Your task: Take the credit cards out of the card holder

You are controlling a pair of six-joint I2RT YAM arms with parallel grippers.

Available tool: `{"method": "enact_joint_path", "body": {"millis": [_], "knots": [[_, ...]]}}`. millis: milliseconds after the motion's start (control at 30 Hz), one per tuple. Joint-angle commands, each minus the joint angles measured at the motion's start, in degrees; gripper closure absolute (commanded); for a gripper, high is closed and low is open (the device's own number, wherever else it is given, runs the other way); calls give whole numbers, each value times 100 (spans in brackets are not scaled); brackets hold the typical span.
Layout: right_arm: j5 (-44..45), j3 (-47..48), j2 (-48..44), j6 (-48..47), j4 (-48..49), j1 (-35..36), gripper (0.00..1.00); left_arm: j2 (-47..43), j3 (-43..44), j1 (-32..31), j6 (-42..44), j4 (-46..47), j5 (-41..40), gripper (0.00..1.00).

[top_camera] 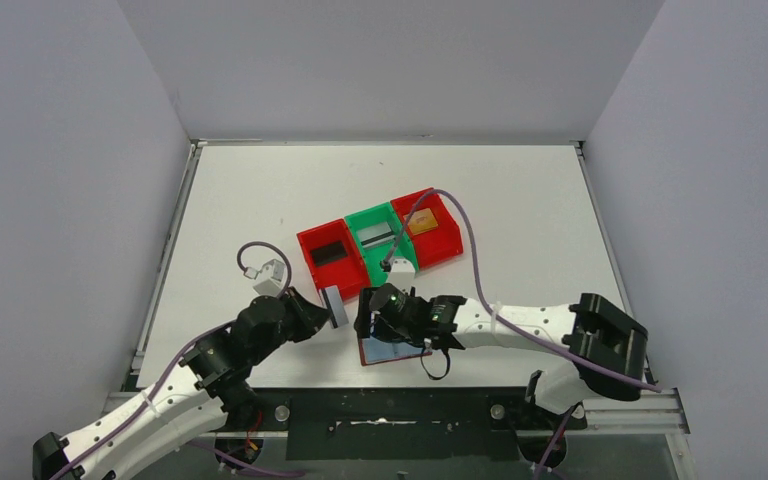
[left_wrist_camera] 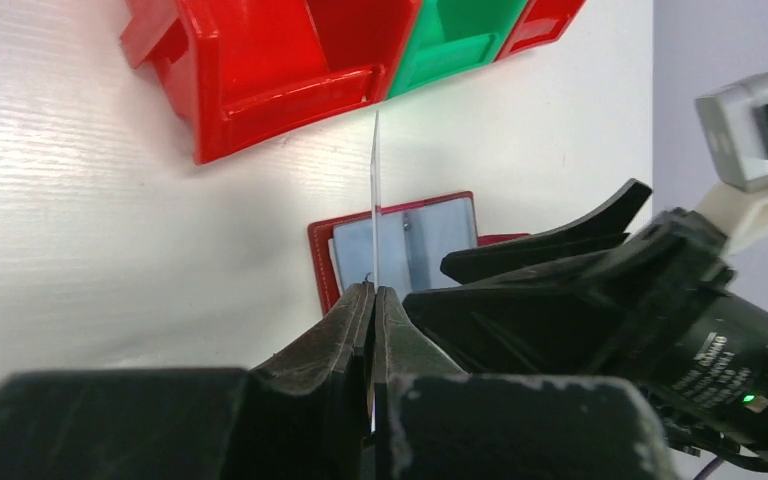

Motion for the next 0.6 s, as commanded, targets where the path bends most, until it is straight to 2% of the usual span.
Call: {"method": "enact_joint_path", "body": {"millis": [0, 233, 433, 567], "knots": [[108, -497, -943, -2, 896, -194, 33, -6, 174, 33, 218, 683, 248, 100], [101, -1893, -2238, -276, 2526, -610, 29, 81, 72, 39, 358, 1365, 724, 100], [-1265, -2088, -2637, -445, 2552, -1434, 28, 369, 25, 46, 544, 2194, 1351, 100], [-1982, -2178, -2670, -494, 3030, -1660, 28, 593, 23, 87, 426, 2491, 1663, 100]]}}
